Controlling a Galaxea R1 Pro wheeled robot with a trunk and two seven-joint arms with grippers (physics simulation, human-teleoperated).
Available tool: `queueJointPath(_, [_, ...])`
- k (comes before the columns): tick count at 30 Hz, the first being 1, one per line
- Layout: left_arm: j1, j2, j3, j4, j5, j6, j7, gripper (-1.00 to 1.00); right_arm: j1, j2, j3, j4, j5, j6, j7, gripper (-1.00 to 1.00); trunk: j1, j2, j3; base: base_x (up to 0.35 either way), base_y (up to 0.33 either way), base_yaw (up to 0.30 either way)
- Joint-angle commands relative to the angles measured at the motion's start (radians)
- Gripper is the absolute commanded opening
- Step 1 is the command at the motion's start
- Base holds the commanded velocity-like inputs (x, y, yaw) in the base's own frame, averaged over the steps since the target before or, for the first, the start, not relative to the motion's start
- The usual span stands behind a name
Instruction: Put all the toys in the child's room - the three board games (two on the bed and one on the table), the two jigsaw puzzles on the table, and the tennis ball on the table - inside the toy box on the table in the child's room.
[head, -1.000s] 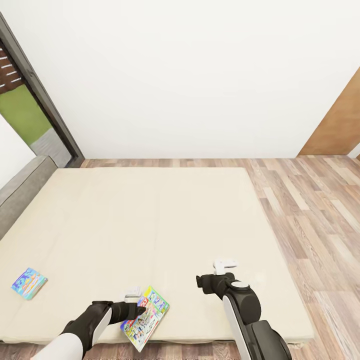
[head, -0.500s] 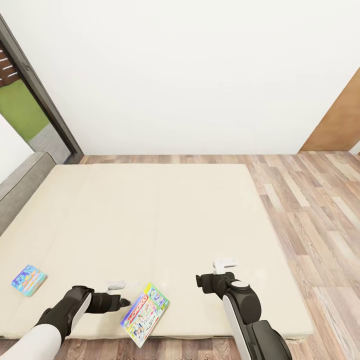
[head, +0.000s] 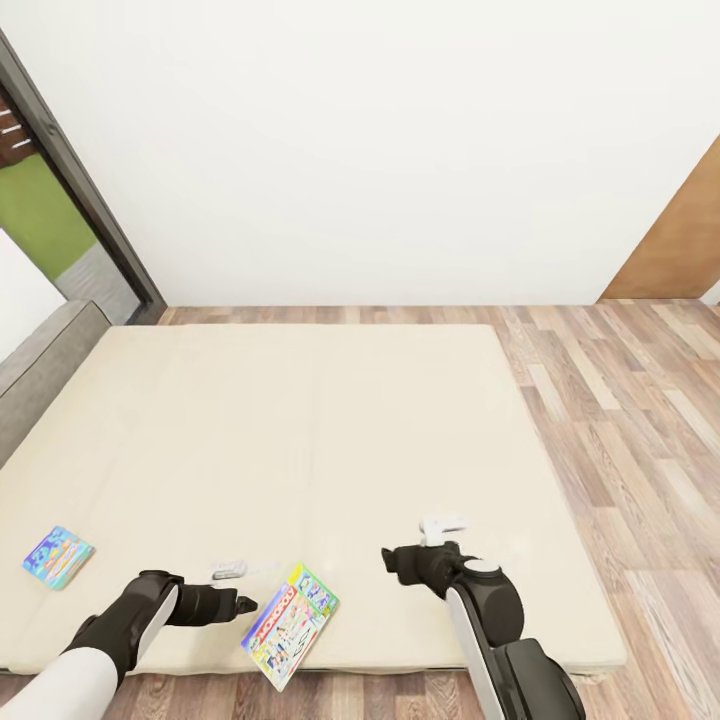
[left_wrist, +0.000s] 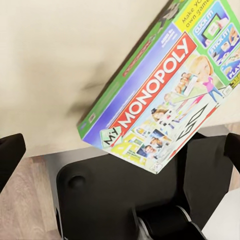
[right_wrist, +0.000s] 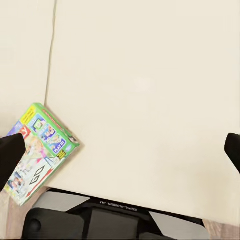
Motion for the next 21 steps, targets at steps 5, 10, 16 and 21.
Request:
queueJointPath(5, [0.000, -0.001, 0.002, 0.000, 0.000, 0.007, -0.003, 1.00, -0.036, 0.000, -0.011, -0.003, -0.056, 0.053, 0.239, 1.00, 0.001, -0.002, -0.002, 0.000, 0.000, 0.000])
queueJointPath(10, [0.000, -0.002, 0.003, 0.000, 0.000, 0.008, -0.006, 1.00, -0.058, 0.000, -0.063, -0.005, -0.077, 0.099, 0.482, 1.00, 0.001, -0.002, -0.002, 0.000, 0.000, 0.000])
queueJointPath(16, [0.000, 0.001, 0.001, 0.000, 0.005, 0.006, -0.016, 1.00, -0.070, -0.016, -0.170, -0.005, -0.083, 0.114, 0.753, 1.00, 0.001, -0.002, -0.002, 0.000, 0.000, 0.000])
queueJointPath(21, [0.000, -0.002, 0.002, 0.000, 0.005, 0.015, -0.017, 1.00, -0.073, -0.034, -0.212, -0.005, -0.084, 0.118, 0.848, 1.00, 0.001, -0.002, -0.002, 0.000, 0.000, 0.000])
